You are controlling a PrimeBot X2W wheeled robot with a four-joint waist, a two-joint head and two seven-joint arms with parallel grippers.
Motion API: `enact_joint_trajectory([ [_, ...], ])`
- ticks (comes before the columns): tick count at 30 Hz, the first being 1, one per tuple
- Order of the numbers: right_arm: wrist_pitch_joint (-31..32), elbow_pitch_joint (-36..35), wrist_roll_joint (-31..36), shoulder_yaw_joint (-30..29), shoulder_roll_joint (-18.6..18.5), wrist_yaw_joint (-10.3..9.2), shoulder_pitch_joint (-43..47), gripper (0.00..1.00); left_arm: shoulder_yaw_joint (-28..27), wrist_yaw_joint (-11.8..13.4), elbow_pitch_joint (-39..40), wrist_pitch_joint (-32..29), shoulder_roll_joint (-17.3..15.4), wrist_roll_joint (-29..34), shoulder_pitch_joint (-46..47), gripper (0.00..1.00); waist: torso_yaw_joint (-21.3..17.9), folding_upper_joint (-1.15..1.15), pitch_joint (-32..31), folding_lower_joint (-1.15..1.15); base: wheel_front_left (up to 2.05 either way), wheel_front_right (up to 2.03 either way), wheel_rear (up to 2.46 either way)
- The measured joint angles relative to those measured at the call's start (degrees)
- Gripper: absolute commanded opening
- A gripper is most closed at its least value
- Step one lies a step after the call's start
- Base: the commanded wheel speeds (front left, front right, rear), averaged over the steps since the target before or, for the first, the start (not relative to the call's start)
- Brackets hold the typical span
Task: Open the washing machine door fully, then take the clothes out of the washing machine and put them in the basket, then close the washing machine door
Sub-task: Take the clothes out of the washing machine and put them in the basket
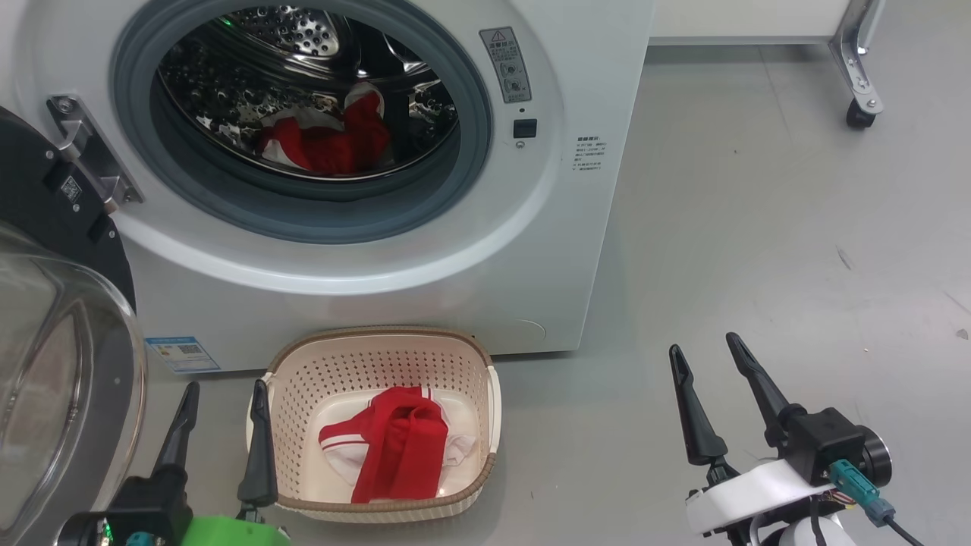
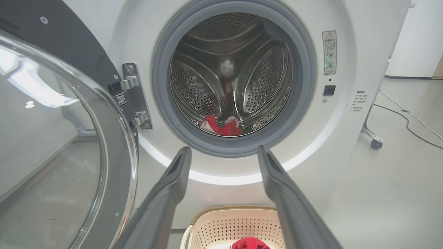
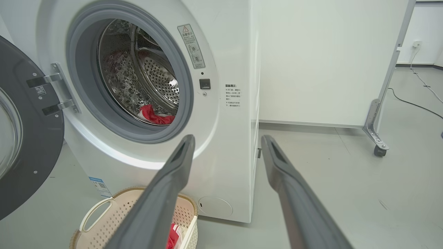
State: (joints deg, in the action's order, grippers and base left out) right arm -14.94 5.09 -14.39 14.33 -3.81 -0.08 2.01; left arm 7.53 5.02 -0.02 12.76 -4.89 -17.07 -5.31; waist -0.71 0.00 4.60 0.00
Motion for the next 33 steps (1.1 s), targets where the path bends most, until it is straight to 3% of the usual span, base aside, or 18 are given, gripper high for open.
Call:
enact_joint_trajectory([
  [33,0.0,-3.9,0.9,-0.2,0.3,-0.05,3.2,1.00,0.3,0.3,5.9,-1.1,0.0,-0.6,-5.0,1.00,-1.4,0.00,0.2,0.00,0.00,0.00,0.00],
])
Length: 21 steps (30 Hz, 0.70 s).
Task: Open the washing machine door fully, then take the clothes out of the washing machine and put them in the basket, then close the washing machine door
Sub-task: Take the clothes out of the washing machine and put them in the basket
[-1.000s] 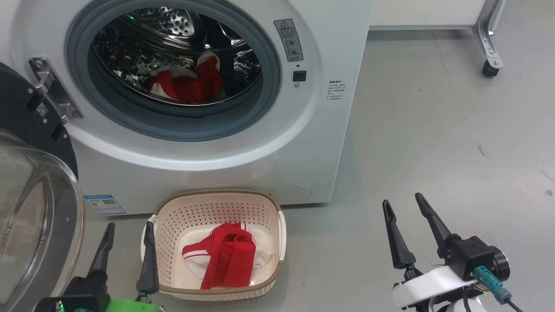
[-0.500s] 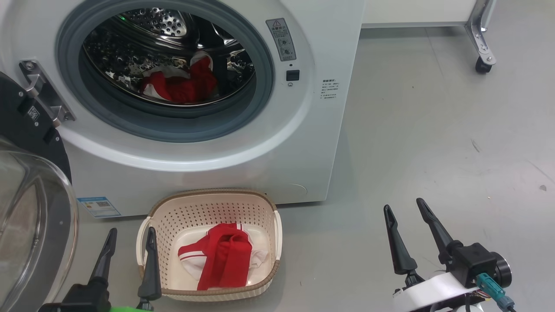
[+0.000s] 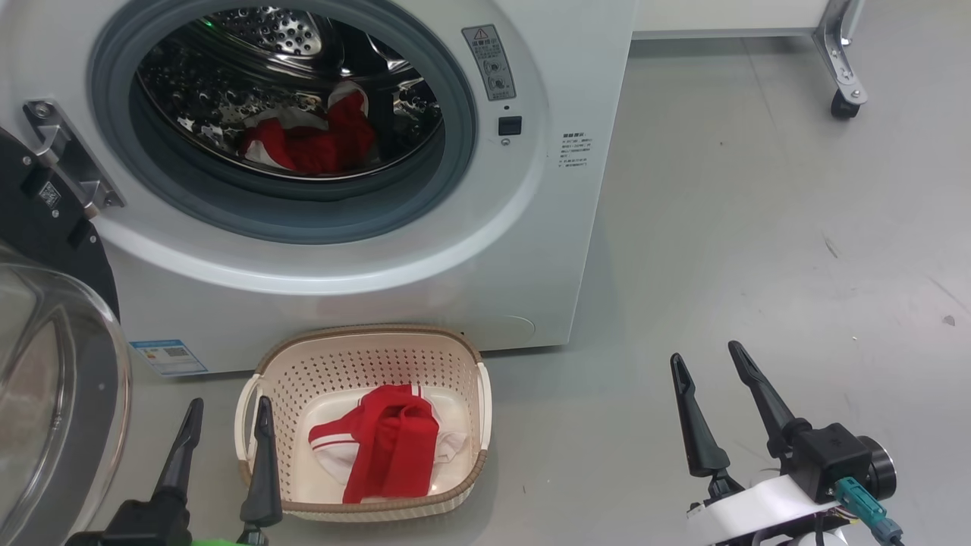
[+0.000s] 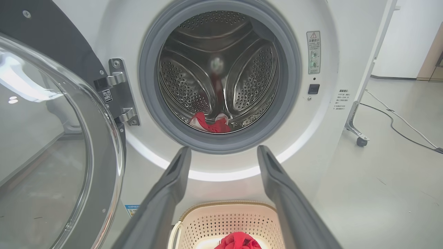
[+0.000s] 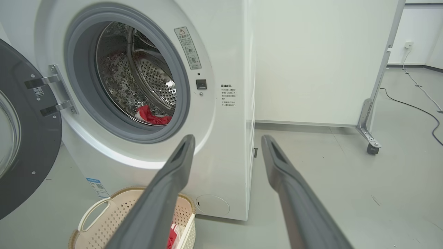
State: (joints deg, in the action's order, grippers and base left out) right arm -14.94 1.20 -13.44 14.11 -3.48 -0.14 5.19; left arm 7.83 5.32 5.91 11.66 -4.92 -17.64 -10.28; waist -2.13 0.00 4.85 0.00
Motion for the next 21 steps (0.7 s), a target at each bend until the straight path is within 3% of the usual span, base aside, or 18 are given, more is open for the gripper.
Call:
enact_joint_trajectory([
  [21,0.0,-3.5,1.0,1.3,0.2,0.51,-1.3,1.00,1.3,0.0,1.3,-4.0,-0.8,0.1,2.3,1.00,-1.9,0.00,9.0,0.00,0.00,0.00,0.00],
])
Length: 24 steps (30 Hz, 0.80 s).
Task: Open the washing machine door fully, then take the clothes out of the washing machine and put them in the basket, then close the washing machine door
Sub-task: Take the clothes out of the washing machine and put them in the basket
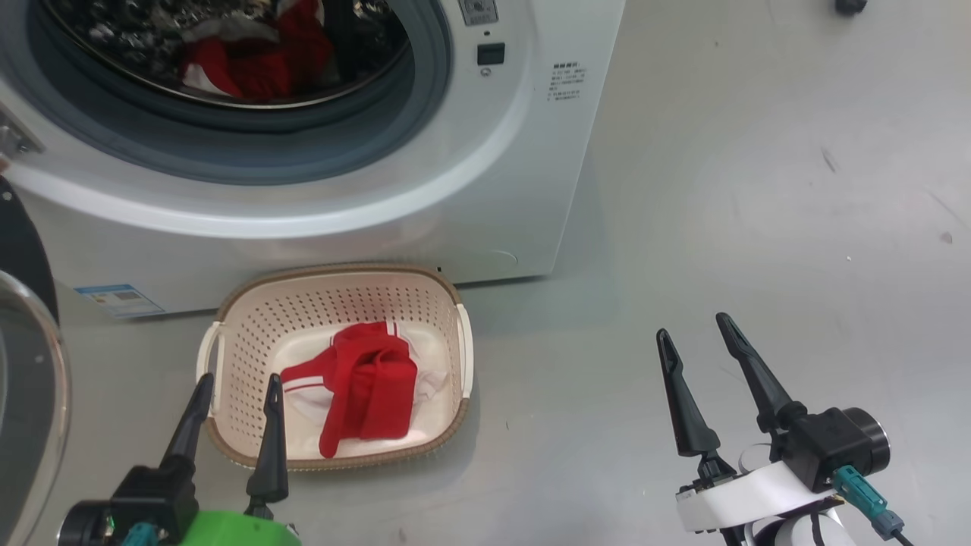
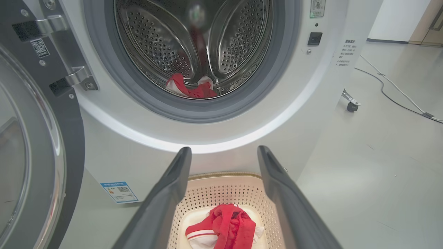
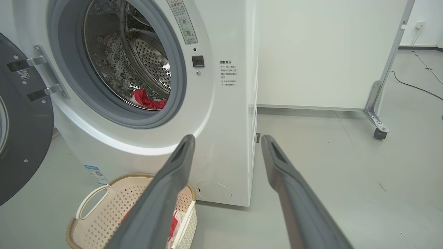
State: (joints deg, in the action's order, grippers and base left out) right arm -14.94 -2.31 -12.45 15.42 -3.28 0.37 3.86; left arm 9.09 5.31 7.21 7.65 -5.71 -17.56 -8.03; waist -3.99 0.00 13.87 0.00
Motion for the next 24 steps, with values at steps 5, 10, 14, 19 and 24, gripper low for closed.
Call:
enact_joint_trajectory([
  [5,0.0,-0.9,0.0,0.1,0.0,0.08,-1.1,1.00,-0.3,0.0,-1.0,-1.0,-0.5,0.0,3.5,1.00,-0.9,0.00,3.3,0.00,0.00,0.00,0.00],
  [10,0.0,-1.7,0.0,1.0,0.1,0.49,-2.9,1.00,-1.0,-0.4,-2.1,-2.5,-1.2,0.0,8.5,1.00,-1.8,0.00,6.7,0.00,0.00,0.00,0.00],
  [14,0.0,-2.2,0.0,1.9,0.2,0.75,-4.8,1.00,-1.8,-0.6,-3.0,-3.9,-2.7,0.0,12.8,1.00,-2.8,0.00,9.4,0.00,0.00,0.00,0.00],
  [19,0.0,-2.5,-0.7,4.1,0.4,1.59,-7.4,1.00,-3.9,-0.9,-3.9,-6.5,-5.6,0.0,17.6,1.00,-4.7,0.00,12.6,0.00,0.00,0.00,0.00],
  [24,0.0,-2.8,-2.5,5.4,0.5,2.09,-9.5,1.00,-5.0,-1.6,-4.7,-10.5,-8.7,0.8,23.7,1.00,-7.4,0.00,15.5,0.00,0.00,0.00,0.00],
])
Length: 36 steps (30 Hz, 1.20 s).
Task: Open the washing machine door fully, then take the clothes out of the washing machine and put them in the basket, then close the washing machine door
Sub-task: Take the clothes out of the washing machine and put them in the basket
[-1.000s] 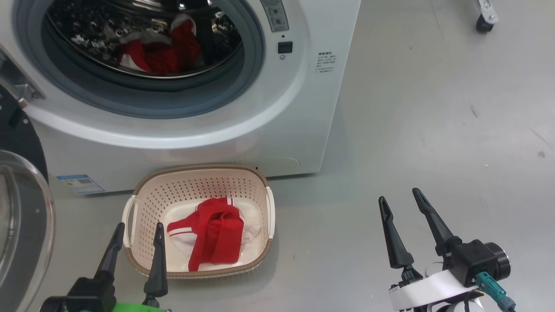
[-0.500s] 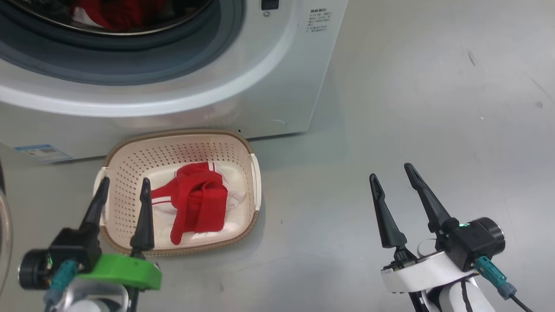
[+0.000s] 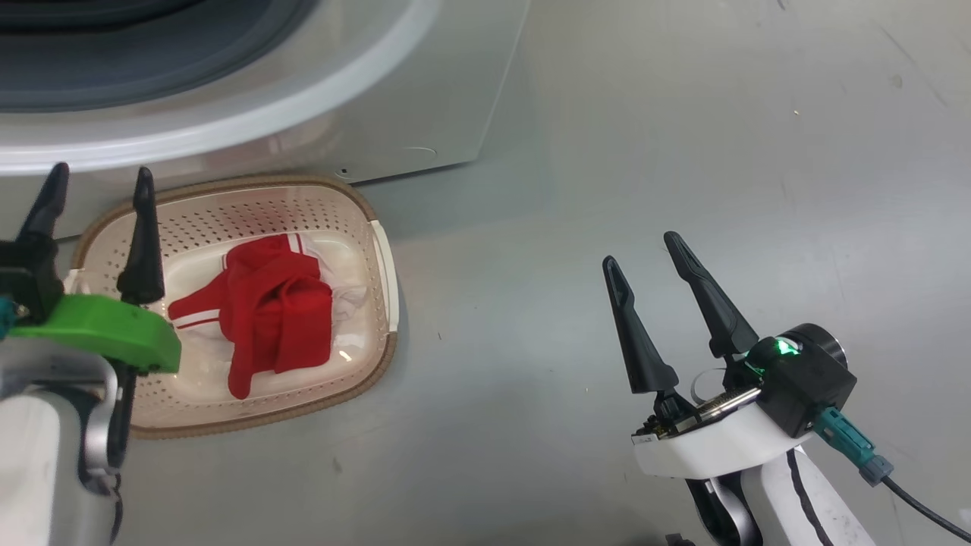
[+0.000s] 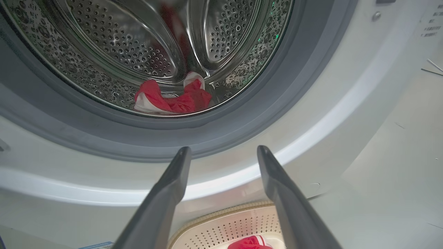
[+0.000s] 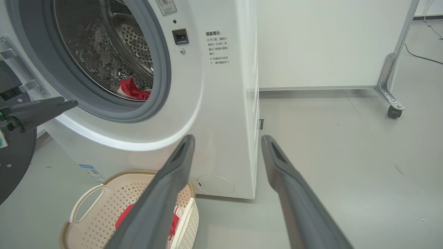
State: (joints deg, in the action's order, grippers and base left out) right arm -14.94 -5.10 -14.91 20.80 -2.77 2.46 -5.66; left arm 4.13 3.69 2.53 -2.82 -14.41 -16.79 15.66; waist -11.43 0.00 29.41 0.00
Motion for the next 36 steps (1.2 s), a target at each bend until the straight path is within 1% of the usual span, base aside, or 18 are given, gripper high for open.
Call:
enact_joint_trajectory([
  [3,0.0,-0.3,-2.7,1.4,0.0,0.00,-1.3,1.00,-0.5,-0.6,-0.7,-3.1,-1.2,-0.4,4.0,1.00,-1.7,0.00,1.9,0.00,0.00,0.00,0.00],
  [9,0.0,-1.0,-6.2,3.3,0.0,-0.16,-4.6,1.00,-1.6,-1.6,-4.1,-9.9,-4.2,-1.9,10.8,1.00,-5.2,0.00,5.3,0.00,0.00,0.00,0.00],
  [11,0.0,-1.0,-6.9,3.7,0.0,-0.60,-5.1,1.00,-1.7,-2.0,-4.8,-12.2,-5.4,-1.9,13.5,1.00,-6.3,0.00,6.3,0.00,0.00,0.00,0.00],
  [14,0.0,-1.0,-7.8,4.5,0.0,-0.70,-6.0,1.00,-1.8,-2.5,-5.9,-15.4,-7.3,-1.8,17.1,1.00,-7.7,0.00,7.7,0.00,0.00,0.00,0.00],
  [17,0.0,-1.0,-9.4,5.2,0.0,-1.13,-6.9,1.00,-2.0,-2.9,-6.8,-18.7,-10.0,-1.1,20.4,1.00,-9.1,0.00,8.8,0.00,0.00,0.00,0.00],
  [20,0.0,-1.0,-10.4,5.9,0.0,-1.20,-7.4,1.00,-2.1,-3.3,-7.2,-21.6,-12.8,0.1,23.6,1.00,-10.3,0.00,9.7,-0.01,0.00,0.00,0.00],
  [23,0.0,-1.0,-11.1,6.3,0.0,-1.74,-8.0,1.00,-2.0,-4.1,-7.5,-24.6,-15.1,1.0,26.7,1.00,-11.4,0.00,10.4,-0.01,0.00,0.00,0.00],
  [24,0.0,-1.0,-11.3,6.3,0.0,-2.09,-8.1,1.00,-1.9,-4.4,-7.6,-25.9,-15.5,1.1,27.9,1.00,-11.7,0.00,10.6,0.00,0.00,0.00,0.00],
  [28,0.0,-1.1,-12.9,7.1,0.1,-2.20,-8.4,1.00,-1.9,-6.0,-8.2,-30.4,-17.3,0.9,32.5,1.00,-12.7,0.00,11.8,-0.01,0.00,0.00,0.00],
  [29,0.0,-1.2,-13.3,7.3,0.1,-2.20,-8.6,1.00,-2.1,-6.1,-8.6,-31.7,-18.0,0.6,33.4,1.00,-13.0,0.00,12.1,0.00,0.00,0.00,0.00],
  [30,0.0,-1.4,-13.9,7.7,0.1,-2.61,-9.2,1.00,-2.3,-6.7,-9.6,-34.1,-19.4,0.4,35.2,1.00,-13.5,0.00,12.7,-0.01,0.00,0.00,0.00],
  [36,0.0,-1.5,-15.6,8.7,0.2,-2.63,-10.3,1.00,-2.4,-7.5,-11.1,-40.7,-22.1,0.1,41.3,1.00,-15.0,0.00,14.5,0.00,0.00,0.00,0.00],
])
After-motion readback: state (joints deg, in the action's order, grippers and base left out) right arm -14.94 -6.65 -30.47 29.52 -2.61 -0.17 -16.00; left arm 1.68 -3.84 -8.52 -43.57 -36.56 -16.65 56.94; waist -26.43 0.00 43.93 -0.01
